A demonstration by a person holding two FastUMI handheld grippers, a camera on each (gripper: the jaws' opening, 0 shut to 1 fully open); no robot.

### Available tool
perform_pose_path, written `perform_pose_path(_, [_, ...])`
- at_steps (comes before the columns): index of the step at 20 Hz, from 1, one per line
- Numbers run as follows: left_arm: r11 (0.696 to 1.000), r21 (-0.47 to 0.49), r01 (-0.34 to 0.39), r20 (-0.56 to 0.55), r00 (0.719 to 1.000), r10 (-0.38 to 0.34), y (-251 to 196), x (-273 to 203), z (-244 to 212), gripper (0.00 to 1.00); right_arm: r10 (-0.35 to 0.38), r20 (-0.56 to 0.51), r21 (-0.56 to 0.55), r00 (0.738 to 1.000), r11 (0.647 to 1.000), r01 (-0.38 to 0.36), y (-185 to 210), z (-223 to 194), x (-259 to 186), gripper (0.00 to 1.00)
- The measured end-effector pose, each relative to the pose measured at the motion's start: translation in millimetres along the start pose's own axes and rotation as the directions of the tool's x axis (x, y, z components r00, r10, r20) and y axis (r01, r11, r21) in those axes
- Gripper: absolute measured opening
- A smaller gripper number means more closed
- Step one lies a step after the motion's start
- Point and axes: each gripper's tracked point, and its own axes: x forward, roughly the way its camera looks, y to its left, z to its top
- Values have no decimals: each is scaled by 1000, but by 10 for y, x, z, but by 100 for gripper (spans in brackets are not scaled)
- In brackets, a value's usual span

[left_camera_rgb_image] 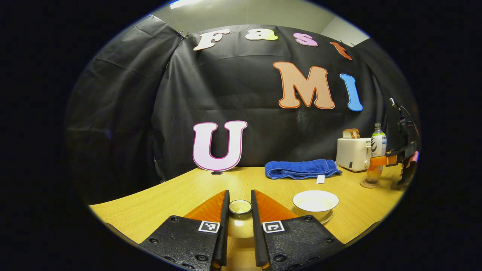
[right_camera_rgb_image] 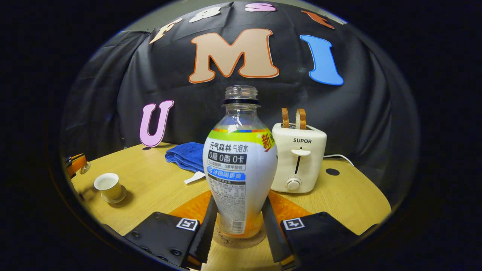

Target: Open the teacup lid with one hand, grasp the water bottle and pour water into the teacup with the other hand; after pouring, place the water bottle on the coaster and then close the teacup lid.

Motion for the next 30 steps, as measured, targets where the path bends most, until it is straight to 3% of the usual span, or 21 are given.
perform_pose_path(7, [1000, -1, 0, 1, 1000, 0, 4, -2, 1, 27, 7, 2, -32, 1000, 999, -6, 34, -84, -16, 66])
perform_pose_path(17, [1000, 0, 0, 0, 1000, 0, 1, -5, -4, 27, -4, 9, -23, 1000, 1000, 4, 32, -178, -104, 90])
perform_pose_path(18, [1000, 0, 0, 0, 1000, 0, 3, -5, -3, 27, -10, 12, -25, 1000, 1000, 10, 15, -185, -120, 87])
perform_pose_path(19, [1000, 0, 0, -1, 1000, 0, -1, -1, 1, 27, -11, 16, -19, 1000, 1000, 12, 13, -170, -146, 90])
perform_pose_path(24, [1000, -1, 6, -1, 1000, -6, -12, 8, -9, 27, -15, 33, -11, 999, 1000, 16, 17, -187, -297, 87])
perform_pose_path(27, [1000, -1, 18, -2, 1000, -18, -34, 6, -9, 27, -26, 56, 10, 998, 1000, 25, -27, -173, -429, 94])
perform_pose_path(28, [1000, -2, 24, -1, 1000, -24, -47, 11, -8, 27, -37, 63, 25, 997, 999, 35, -60, -177, -488, 91])
perform_pose_path(29, [1000, -3, 29, -1, 1000, -29, -66, 17, -4, 27, -53, 65, 35, 996, 998, 51, -102, -185, -549, 94])
perform_pose_path(30, [999, -4, 36, -1, 999, -36, -82, 20, -6, 27, -60, 64, 34, 996, 998, 58, -125, -209, -625, 87])
